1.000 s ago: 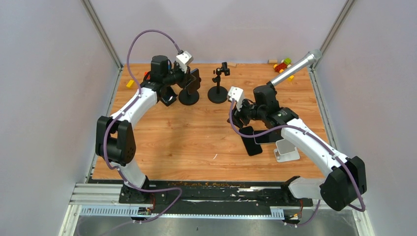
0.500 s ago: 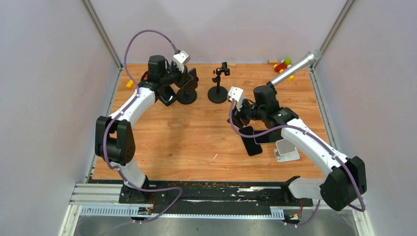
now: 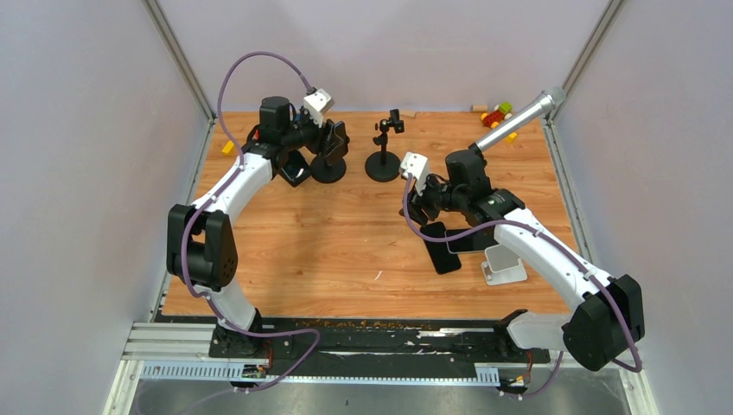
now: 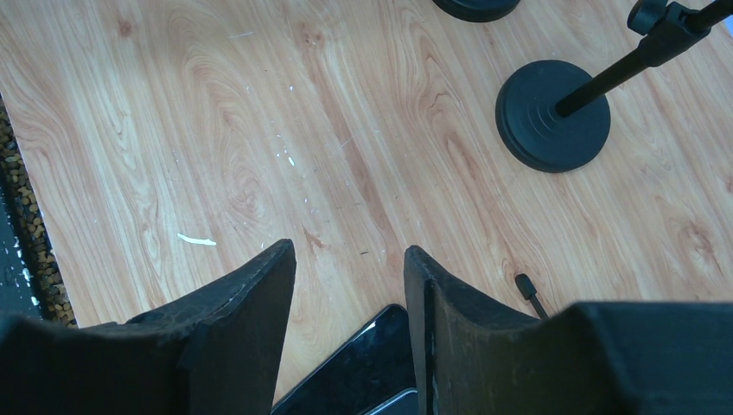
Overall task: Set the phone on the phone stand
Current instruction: Move the phone stand with the phone to the center of the board.
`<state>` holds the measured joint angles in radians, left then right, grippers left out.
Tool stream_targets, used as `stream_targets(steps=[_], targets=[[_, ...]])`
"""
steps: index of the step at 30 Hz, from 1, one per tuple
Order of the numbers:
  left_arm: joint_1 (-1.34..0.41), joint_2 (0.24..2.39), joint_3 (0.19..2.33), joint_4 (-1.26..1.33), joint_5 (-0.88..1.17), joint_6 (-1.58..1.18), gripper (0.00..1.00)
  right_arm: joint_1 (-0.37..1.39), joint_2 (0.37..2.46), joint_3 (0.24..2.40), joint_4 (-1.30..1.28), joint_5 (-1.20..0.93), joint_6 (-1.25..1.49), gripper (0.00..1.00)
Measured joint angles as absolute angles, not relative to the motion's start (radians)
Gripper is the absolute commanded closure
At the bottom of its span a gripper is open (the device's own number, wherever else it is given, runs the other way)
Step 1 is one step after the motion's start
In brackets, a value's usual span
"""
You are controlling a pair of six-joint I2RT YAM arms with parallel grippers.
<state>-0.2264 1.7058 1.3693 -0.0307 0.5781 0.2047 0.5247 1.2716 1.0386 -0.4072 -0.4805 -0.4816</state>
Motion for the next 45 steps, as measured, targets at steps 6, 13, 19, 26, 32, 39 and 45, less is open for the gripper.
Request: stream_targets(steps=[6,13,19,26,32,39,45], targets=[[-0.228,1.706,1.414,-0.045,0.570,0.204,0.18,0.525,1.272,1.039,-0.407,-0.480,-0.482,0.49],[-0.283,1.706,1.546,-0.073,0.513,0.218,0.11,0.523,1.254,1.039,-0.408,-0.472,-0.482,0.49],[-0.373,1.750,1.682,-0.124,0.445,0.231,0.08,0.504,1.182,1.038,-0.408,-0.473,-0.482,0.46],[-0.453,1.897,1.872,-0.212,0.345,0.178,0.00,0.459,1.124,1.038,-0.407,-0.474,-0.479,0.34],[-0.501,2.039,2.028,-0.315,0.274,0.100,0.00,0.442,1.124,1.038,-0.408,-0.474,-0.473,0.24],[-0.531,2.159,2.131,-0.374,0.233,-0.049,0.00,0.439,1.124,1.038,-0.408,-0.474,-0.473,0.24],[-0.561,2.224,2.168,-0.402,0.134,-0.086,0.06,0.437,1.124,1.037,-0.408,-0.489,-0.473,0.24]])
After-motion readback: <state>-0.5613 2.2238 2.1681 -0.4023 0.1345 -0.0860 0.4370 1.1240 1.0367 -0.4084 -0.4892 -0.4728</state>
